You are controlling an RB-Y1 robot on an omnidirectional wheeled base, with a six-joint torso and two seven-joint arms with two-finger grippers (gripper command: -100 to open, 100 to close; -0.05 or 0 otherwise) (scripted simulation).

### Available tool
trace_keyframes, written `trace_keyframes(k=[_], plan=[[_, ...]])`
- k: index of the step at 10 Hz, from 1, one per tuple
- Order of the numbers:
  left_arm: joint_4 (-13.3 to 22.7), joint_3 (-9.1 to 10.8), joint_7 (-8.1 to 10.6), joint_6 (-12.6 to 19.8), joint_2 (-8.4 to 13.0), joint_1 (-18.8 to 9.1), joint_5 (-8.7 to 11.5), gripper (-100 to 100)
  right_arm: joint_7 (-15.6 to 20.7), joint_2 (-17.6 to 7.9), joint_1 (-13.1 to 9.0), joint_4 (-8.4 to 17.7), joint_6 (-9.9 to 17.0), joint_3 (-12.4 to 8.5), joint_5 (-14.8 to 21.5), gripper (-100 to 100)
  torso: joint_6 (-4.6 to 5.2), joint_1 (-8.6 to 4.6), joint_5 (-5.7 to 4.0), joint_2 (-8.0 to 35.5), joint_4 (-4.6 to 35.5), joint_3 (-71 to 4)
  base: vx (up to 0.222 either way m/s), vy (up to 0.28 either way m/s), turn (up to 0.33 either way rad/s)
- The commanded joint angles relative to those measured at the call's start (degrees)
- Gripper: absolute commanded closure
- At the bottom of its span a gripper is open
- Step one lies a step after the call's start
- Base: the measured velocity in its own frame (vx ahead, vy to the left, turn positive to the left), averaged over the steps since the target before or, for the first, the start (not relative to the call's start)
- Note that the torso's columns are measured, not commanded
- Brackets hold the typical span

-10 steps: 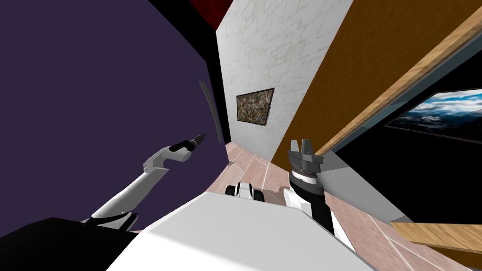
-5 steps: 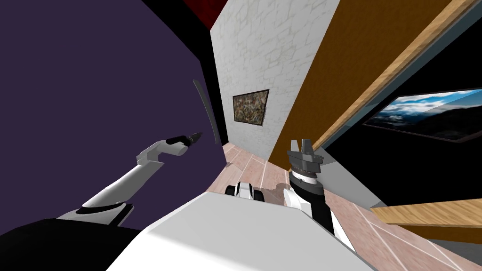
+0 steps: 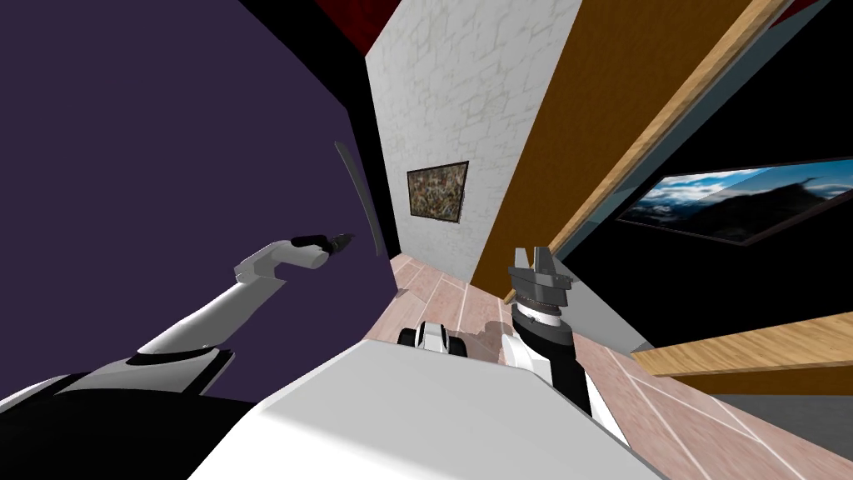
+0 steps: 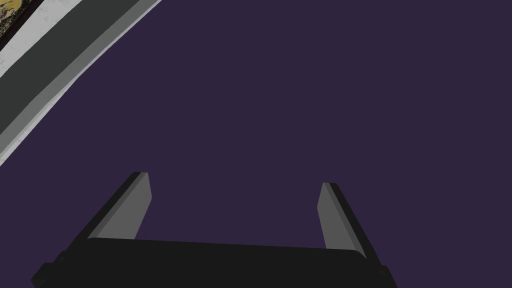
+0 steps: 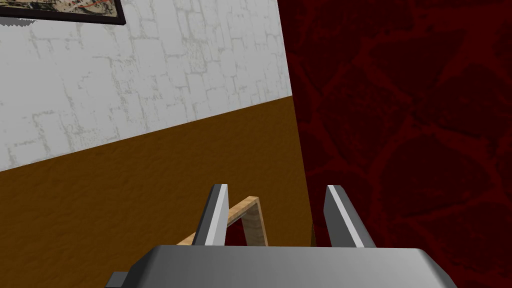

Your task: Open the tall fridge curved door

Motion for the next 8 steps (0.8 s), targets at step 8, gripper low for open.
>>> trace_keyframes(k=[8], plan=[[-2.39,1.37,0.79,2.20,2.80,-1.49,1.89,-100,0.00,0.00,0.01,0.00,0.00,0.00,0.00,0,-0.05,0.03,0.11,0.00,-0.09,0.01,0.005,0.008,-0.012]])
